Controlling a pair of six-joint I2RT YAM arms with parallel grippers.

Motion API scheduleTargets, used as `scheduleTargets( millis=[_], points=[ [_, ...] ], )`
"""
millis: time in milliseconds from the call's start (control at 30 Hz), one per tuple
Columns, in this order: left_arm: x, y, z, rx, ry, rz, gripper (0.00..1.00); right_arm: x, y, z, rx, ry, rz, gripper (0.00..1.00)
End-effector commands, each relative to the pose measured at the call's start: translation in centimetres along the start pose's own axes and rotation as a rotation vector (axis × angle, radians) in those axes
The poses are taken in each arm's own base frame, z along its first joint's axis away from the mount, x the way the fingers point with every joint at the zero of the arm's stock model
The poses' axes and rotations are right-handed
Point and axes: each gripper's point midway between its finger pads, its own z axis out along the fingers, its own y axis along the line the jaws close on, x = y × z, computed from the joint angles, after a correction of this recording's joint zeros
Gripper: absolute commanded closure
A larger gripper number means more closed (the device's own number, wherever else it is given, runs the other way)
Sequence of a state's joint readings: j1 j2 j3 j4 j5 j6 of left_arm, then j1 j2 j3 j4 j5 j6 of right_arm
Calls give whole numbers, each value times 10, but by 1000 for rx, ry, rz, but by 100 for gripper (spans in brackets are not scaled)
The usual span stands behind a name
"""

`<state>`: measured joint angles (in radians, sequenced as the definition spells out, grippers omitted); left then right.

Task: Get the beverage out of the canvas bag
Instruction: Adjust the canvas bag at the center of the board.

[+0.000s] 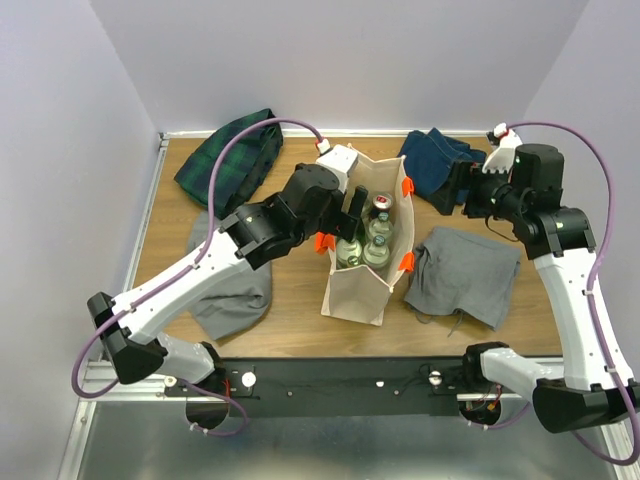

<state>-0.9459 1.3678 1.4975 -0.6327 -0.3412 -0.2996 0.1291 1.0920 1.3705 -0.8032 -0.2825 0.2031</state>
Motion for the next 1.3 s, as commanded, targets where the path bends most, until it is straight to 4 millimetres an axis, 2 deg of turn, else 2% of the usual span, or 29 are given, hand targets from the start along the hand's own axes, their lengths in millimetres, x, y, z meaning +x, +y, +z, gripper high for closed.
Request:
scheduleTargets(
  millis=[0, 33, 100, 133, 167, 233, 300, 367, 500, 633, 733, 767, 833, 1000, 1167, 1267],
  points=[
    [-15, -13, -35, 59, 0, 0, 1, 27, 1, -10, 0, 84, 10, 4],
    [-24, -19, -43, 90, -15, -10, 1, 26, 2, -10, -4, 86, 11, 4],
    [-26, -34, -52, 161, 1, -24, 1, 25, 4, -13, -10, 93, 9, 4],
    [-34, -40, -57, 198, -12, -35, 1, 26, 5, -12, -16, 103, 7, 4],
    [-34, -54, -61, 272, -2, -36, 1, 30, 5, -11, -19, 117, 21, 4],
    [-42, -68, -65, 324, -4, -39, 1, 39, 8, -8, -39, 149, 46, 5],
    [-38, -76, -66, 342, 33, -28, 1, 51, 10, -6, -56, 183, 78, 6],
    [-34, -84, -61, 340, 63, -15, 1, 55, 13, -9, -71, 197, 93, 6],
    [-18, -83, -46, 301, 105, 8, 1, 55, 33, -13, -173, 240, 118, 5],
    [-13, -81, -32, 260, 136, 45, 1, 52, 51, -22, -260, 251, 120, 5],
    [-8, -78, -25, 231, 156, 63, 1, 66, 57, -25, -299, 317, 127, 5],
    [-7, -74, -22, 208, 159, 66, 1, 77, 58, -24, -298, 351, 141, 5],
    [0, -71, -18, 187, 176, 63, 1, 88, 61, -25, -304, 374, 142, 5],
    [18, -67, -14, 163, 195, 21, 1, 114, 41, -23, -178, 434, 168, 10],
    [30, -59, -8, 130, 200, -20, 1, 104, 13, -15, -2, 347, 161, 14],
    [30, -50, -7, 110, 200, -56, 1, 100, 9, -10, 13, 315, 165, 14]
  ],
)
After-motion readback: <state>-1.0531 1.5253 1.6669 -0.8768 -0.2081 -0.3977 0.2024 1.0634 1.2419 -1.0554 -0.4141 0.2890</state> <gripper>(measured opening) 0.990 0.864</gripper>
